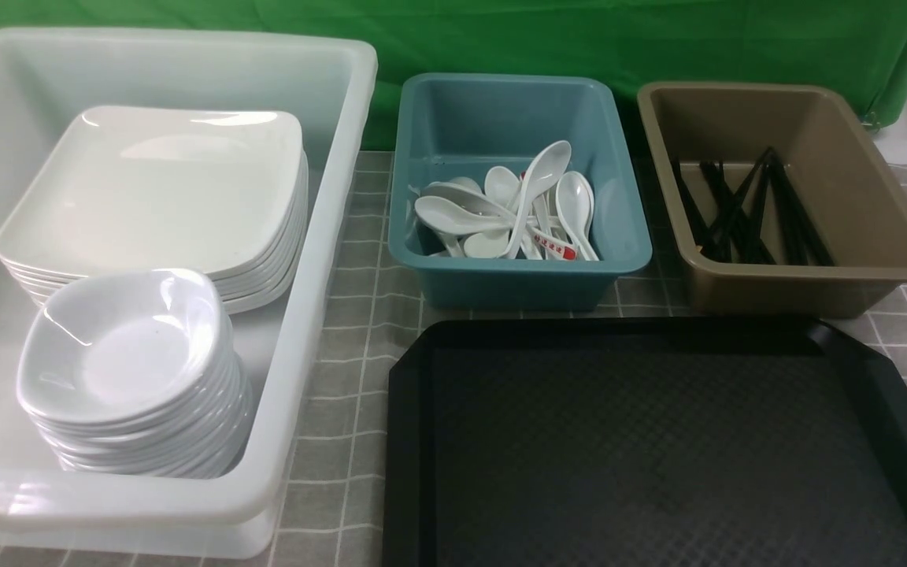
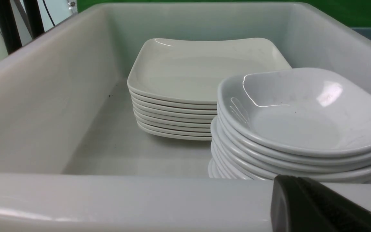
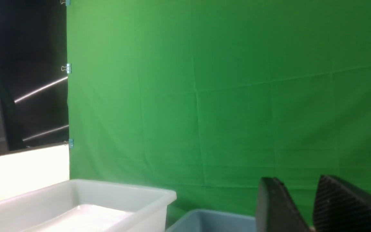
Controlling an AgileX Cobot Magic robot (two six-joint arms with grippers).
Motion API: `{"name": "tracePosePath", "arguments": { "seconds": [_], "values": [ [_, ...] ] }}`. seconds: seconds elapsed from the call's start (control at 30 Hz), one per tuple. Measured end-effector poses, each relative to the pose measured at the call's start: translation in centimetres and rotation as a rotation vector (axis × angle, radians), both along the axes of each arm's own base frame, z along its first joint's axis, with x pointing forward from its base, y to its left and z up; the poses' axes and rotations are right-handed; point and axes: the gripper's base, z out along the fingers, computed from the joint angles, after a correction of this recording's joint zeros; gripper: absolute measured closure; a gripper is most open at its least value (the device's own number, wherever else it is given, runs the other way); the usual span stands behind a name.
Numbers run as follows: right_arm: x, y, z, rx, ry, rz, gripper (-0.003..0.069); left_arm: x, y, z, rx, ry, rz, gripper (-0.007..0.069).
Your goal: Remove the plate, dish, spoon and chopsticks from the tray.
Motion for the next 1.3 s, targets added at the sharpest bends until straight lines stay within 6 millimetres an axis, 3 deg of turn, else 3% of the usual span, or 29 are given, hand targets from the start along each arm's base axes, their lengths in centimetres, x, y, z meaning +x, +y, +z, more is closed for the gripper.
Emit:
{"name": "tracePosePath", "arguments": {
  "seconds": [0.37,0.5,0.63,0.73,0.87,1.3],
  "values": [
    [0.2,0.2,-1.0,-0.101,0.077,-0.006,0.0424,0.0,0.0,0.0,0.000,0.000,0.000,0.0622],
    [0.5,0.1,-2.3,-0.161,0.184,-0.101,0.0423,0.0,0.0,0.0,0.000,0.001,0.000,0.0622],
    [1.6,-0.5,-5.9,-0.253,0.361,-0.302,0.0422,0.0,0.0,0.0,0.000,0.001,0.000,0.0622],
    [2.1,-0.7,-8.1,-0.282,0.438,-0.358,0.0422,0.0,0.0,0.0,0.001,0.001,0.000,0.0622],
    [2.5,-1.1,-13.1,-0.314,0.601,-0.404,0.0421,0.0,0.0,0.0,0.002,0.001,0.000,0.0622],
    [2.6,-1.1,-13.3,-0.307,0.572,-0.415,0.0421,0.0,0.0,0.0,0.005,0.000,0.000,0.0622]
  ]
}}
